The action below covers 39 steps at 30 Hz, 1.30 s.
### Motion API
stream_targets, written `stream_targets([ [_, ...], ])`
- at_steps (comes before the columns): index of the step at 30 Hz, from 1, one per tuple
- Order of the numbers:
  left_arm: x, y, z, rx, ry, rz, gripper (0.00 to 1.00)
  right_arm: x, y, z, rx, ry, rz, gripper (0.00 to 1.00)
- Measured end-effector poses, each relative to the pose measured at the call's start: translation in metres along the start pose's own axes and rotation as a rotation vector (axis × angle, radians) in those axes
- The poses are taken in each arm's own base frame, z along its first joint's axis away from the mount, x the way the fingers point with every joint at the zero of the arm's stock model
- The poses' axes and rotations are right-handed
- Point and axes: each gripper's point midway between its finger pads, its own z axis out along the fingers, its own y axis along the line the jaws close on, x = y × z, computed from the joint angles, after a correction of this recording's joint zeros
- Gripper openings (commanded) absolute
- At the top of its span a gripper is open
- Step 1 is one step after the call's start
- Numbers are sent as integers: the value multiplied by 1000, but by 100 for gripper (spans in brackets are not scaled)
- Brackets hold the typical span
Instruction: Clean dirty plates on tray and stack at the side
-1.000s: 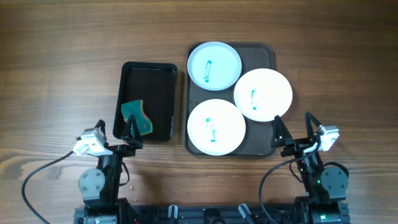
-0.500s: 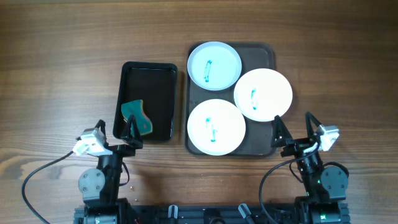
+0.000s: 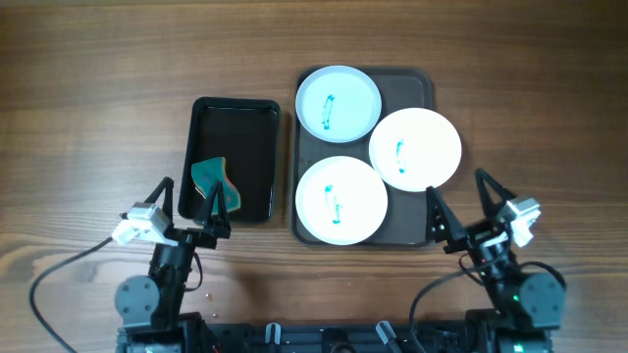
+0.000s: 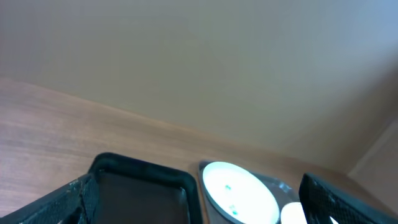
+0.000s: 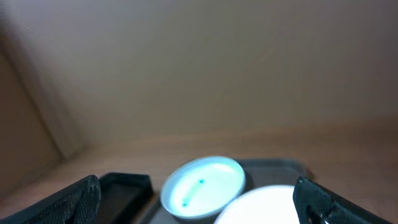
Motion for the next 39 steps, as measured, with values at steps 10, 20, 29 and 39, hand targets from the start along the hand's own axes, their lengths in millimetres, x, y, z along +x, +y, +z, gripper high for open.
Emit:
stream_targets([
  [10,-39,-28,23,-89,391,-124,100,-64,24,15,39,346,-19,100],
  [20,-33,-31,60,-151,734,-266,100,-33,21,55,26,688,220,100],
  [29,21,-8,31,-329,996,-342,100,4,19,66,20,832,406,77],
  [39,55,21,22,-560,1118,-350,74,9,22,61,16,864,430,60],
])
